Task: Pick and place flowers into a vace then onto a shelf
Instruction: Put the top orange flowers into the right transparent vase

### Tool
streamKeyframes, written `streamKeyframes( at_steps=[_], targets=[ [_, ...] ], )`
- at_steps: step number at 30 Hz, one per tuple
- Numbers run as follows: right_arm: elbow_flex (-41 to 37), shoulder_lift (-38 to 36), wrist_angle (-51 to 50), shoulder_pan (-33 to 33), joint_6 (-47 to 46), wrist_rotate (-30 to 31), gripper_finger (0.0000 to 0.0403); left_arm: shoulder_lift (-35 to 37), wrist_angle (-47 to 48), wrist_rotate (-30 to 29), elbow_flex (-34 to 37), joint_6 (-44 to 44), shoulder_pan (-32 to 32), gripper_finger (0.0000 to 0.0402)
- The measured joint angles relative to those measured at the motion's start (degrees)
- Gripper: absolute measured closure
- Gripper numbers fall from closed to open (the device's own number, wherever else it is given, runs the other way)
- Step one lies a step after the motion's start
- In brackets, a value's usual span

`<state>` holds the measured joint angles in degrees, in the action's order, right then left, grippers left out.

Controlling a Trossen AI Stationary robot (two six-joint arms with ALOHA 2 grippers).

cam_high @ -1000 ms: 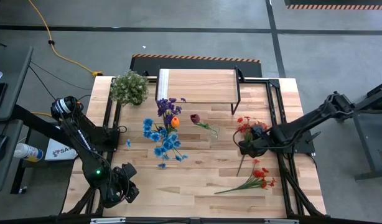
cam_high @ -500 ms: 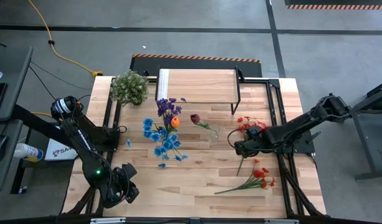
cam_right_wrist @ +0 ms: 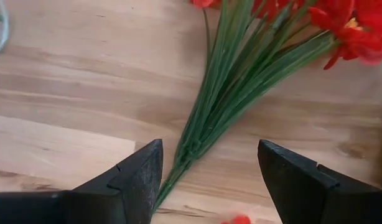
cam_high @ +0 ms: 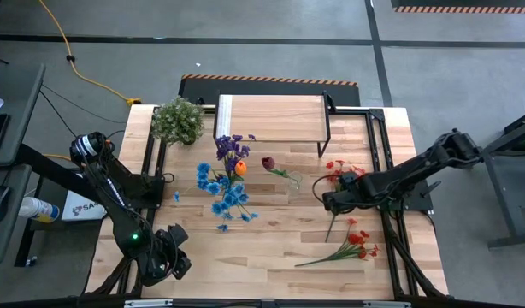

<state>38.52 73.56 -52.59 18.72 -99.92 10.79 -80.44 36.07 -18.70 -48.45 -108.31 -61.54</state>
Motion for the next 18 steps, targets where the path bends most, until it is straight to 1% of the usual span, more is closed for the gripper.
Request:
streamKeyframes(
  at_steps=[18],
  targets=[
    [0.00,7.99,3.52,-0.12,-1.42,-1.91,0.0150,0.00,0.00,0.00,0.02,0.00,0.02,0.0195]
  ],
)
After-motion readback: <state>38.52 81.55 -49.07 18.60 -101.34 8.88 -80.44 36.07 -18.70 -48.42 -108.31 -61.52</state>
